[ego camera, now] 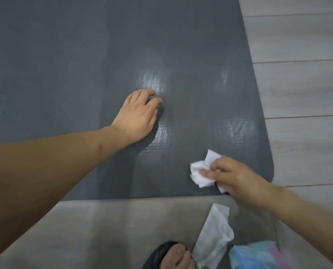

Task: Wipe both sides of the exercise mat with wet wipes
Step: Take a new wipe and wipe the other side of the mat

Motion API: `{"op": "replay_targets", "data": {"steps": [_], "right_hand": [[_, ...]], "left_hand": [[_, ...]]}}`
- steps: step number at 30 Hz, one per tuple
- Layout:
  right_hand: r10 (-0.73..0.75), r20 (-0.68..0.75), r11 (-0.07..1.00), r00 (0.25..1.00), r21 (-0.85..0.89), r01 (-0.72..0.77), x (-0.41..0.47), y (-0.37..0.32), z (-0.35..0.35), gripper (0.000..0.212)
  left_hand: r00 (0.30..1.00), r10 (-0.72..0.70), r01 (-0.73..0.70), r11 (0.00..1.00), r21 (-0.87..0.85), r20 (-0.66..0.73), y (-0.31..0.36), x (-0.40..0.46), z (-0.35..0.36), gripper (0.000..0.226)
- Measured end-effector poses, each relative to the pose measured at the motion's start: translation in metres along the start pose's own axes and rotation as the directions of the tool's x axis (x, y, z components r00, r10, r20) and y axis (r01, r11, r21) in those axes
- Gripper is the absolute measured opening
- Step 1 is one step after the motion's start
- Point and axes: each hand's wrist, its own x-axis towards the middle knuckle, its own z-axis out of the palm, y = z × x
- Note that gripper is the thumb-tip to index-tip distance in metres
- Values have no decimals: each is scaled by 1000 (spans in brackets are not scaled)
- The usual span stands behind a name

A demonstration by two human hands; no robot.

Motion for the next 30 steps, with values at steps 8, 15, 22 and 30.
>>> {"op": "replay_targets", "data": {"steps": [8,15,22,30], "right_hand": [[-115,-82,977,990,-189,98,108,80,-49,45],[260,-396,941,881,-100,-322,189,137,-104,30],[112,-143,991,983,-55,-121,-33,42,-31,39],[41,-74,982,996,-181,-54,41,63,-69,63]], "left_hand": [[999,23,-23,1000,-6,27,16,13,6,31],[998,-33,36,998,-46,48,37,24,4,34],[999,-16,19,997,-72,48,40,31,9,34],[999,24,-22,996,-91,23,44,24,15,31]]}}
